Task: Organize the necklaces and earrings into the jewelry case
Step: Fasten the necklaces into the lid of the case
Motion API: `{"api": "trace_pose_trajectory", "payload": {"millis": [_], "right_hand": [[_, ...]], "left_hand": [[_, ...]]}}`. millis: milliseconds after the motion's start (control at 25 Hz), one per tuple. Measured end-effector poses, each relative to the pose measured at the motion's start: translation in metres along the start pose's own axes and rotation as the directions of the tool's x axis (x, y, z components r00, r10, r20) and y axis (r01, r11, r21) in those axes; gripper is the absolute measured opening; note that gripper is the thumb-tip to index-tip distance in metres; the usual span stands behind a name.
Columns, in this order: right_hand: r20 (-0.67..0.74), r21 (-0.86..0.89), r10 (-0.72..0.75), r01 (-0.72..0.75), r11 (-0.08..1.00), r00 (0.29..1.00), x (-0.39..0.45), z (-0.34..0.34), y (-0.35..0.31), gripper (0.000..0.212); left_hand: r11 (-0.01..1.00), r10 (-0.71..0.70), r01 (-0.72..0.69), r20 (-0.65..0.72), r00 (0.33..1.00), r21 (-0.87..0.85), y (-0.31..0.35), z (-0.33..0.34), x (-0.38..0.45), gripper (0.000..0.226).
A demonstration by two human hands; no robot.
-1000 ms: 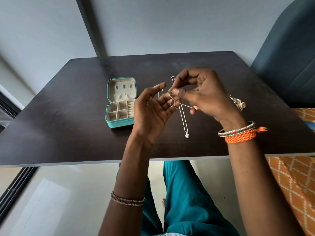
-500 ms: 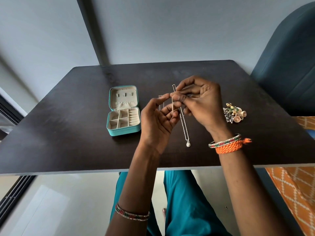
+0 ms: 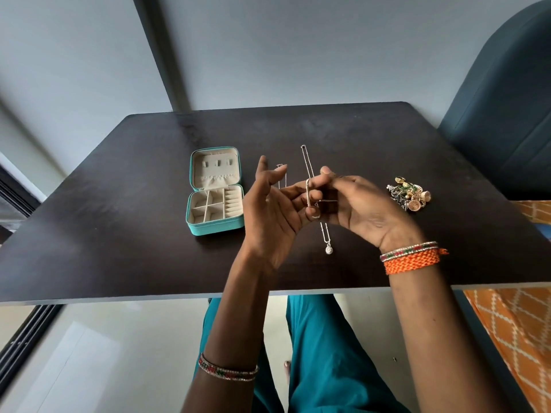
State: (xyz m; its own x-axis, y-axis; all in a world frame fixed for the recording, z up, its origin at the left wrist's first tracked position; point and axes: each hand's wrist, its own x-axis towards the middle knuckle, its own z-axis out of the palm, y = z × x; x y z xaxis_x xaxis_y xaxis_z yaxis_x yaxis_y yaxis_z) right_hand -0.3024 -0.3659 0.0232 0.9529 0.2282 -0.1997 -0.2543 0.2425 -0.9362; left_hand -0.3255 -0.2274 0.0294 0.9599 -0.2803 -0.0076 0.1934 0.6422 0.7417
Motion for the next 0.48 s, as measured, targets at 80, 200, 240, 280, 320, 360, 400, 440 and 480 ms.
{"api": "trace_pose_trajectory", "payload": {"millis": [80, 200, 240, 280, 320, 360, 400, 440, 480], "right_hand": [[0.038, 0.014, 0.01, -0.01, 1.0, 0.999, -0.004, -0.002, -0.001, 0.027], [0.048, -0.026, 0.01, -0.009, 1.0, 0.999, -0.004, -0.006, 0.001, 0.02], [0.059, -0.039, 0.011, -0.009, 0.999, 0.998, -0.004, -0.009, 0.001, 0.018], [0.074, -0.059, 0.014, -0.01, 0.998, 0.997, -0.003, -0.01, 0.002, 0.018], [0.091, -0.08, 0.013, -0.006, 0.997, 0.996, -0.004, -0.011, 0.003, 0.021], [0.103, -0.091, 0.007, 0.002, 0.996, 0.995, -0.004, -0.01, 0.005, 0.024], [0.104, -0.096, -0.007, 0.017, 0.995, 0.995, -0.003, -0.009, 0.007, 0.024], [0.093, -0.097, -0.021, 0.03, 0.995, 0.995, -0.001, -0.007, 0.009, 0.023], [0.07, -0.099, -0.035, 0.042, 0.994, 0.997, 0.001, -0.004, 0.01, 0.024]], "left_hand": [[1.0, 0.011, -0.011, -0.001, 1.0, -0.013, -0.002, -0.01, 0.005, 0.08], [0.999, 0.016, -0.017, 0.02, 1.0, 0.051, -0.002, -0.014, 0.004, 0.082], [0.999, 0.019, -0.02, 0.023, 1.0, 0.045, -0.001, -0.014, 0.005, 0.082], [0.999, 0.037, -0.037, 0.016, 0.999, 0.028, 0.0, -0.014, 0.004, 0.082], [0.999, 0.052, -0.052, -0.006, 0.999, 0.017, 0.0, -0.017, 0.005, 0.081], [0.998, 0.065, -0.064, -0.011, 0.998, 0.018, -0.001, -0.019, 0.006, 0.079], [0.996, 0.075, -0.075, -0.003, 0.997, 0.037, -0.001, -0.02, 0.006, 0.076], [0.995, 0.077, -0.077, 0.001, 0.997, 0.063, -0.002, -0.019, 0.005, 0.071], [0.993, 0.074, -0.073, -0.007, 0.997, 0.091, -0.002, -0.019, 0.006, 0.063]]}}
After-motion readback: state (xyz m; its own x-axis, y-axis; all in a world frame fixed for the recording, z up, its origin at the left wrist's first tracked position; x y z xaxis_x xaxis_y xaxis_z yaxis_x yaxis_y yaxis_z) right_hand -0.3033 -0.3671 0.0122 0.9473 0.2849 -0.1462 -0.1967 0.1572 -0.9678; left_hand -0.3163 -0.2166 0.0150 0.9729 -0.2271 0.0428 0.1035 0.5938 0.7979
